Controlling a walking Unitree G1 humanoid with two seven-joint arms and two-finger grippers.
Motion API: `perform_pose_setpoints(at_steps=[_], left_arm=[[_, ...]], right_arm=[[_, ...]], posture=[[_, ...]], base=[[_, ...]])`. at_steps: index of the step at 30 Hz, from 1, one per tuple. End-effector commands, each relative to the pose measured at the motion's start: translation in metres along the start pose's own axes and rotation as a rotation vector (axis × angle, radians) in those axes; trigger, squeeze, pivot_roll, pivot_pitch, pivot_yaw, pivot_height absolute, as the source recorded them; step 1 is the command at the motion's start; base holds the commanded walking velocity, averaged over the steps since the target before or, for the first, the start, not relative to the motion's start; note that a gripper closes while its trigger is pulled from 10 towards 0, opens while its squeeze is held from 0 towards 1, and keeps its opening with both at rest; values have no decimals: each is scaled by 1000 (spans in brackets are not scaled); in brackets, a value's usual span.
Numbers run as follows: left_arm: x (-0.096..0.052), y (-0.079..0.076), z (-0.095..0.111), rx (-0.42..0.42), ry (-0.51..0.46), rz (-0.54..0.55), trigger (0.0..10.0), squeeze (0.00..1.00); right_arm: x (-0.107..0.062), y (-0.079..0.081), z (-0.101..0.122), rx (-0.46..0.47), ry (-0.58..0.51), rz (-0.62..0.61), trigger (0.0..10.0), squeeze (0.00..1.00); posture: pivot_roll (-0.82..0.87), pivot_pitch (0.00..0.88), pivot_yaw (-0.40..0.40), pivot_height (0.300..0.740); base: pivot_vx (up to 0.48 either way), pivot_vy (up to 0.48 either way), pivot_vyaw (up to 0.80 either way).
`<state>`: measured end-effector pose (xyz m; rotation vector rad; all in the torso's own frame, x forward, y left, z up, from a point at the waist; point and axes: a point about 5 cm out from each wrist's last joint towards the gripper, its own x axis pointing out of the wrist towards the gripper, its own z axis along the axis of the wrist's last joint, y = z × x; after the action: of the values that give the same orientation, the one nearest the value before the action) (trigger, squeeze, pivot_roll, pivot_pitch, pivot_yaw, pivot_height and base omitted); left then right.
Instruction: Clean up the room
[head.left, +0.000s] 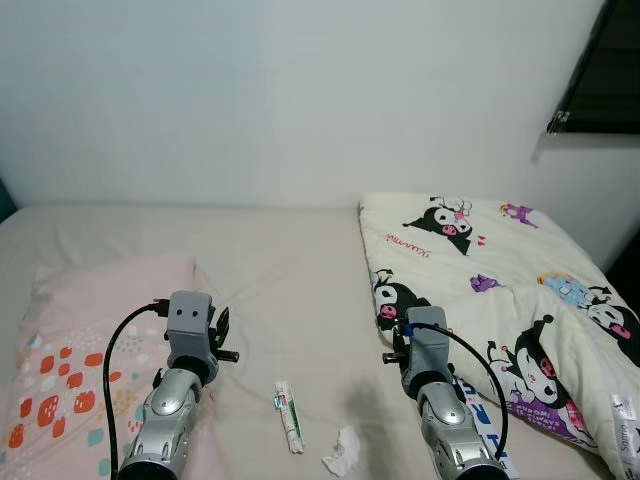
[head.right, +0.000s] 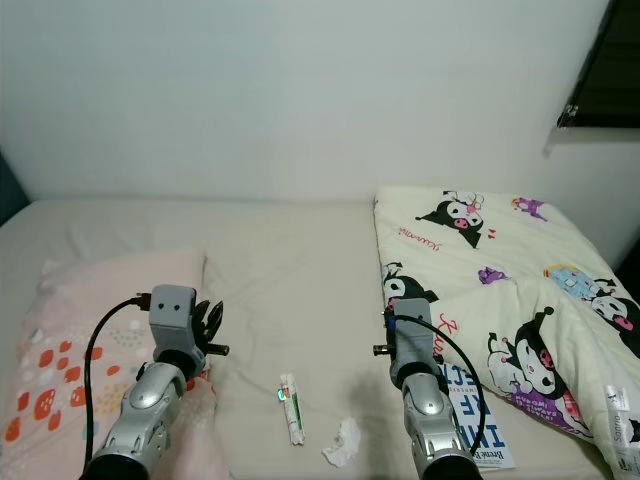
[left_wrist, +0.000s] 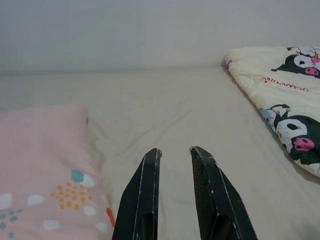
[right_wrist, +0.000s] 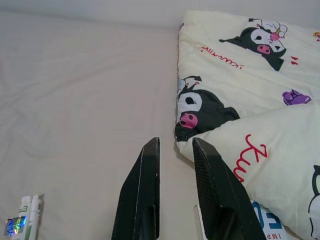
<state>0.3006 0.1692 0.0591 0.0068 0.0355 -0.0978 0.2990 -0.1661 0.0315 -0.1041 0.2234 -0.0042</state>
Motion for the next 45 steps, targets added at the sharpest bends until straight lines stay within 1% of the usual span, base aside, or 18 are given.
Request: perform_pose_setpoints(at_steps=[1,15,21,34,38,45], left_arm=[[-3,4,-2,10,12,1,10000,0],[-4,6,-3,-4,29,9,10000,0],[-4,2,-3,-16,33,-9,10000,0],[-4,3,-2,-16,36,-13,10000,0],[-4,5,-2,2,49,-10,10000,0],[-5,7,-1,6,51,-14,10000,0]], right_arm=[[0,1,0,15,5,-1,10000,0],[0,3,0,33,9,8,10000,0],[0,5,0,41,14,14,10000,0],[0,7,-1,48,18,16,10000,0],[0,8,-2,55,22,17,10000,0],[0,10,-2,64,24,19,10000,0]], posture=[[77,0,-32,731],[84,0,-30,731],[87,0,-25,731],[95,0,-22,731],[102,0,-20,731],[112,0,-14,731]], base=[[0,0,0],[0,0,0],[0,0,0],[-319,0,0],[0,0,0],[0,0,0]])
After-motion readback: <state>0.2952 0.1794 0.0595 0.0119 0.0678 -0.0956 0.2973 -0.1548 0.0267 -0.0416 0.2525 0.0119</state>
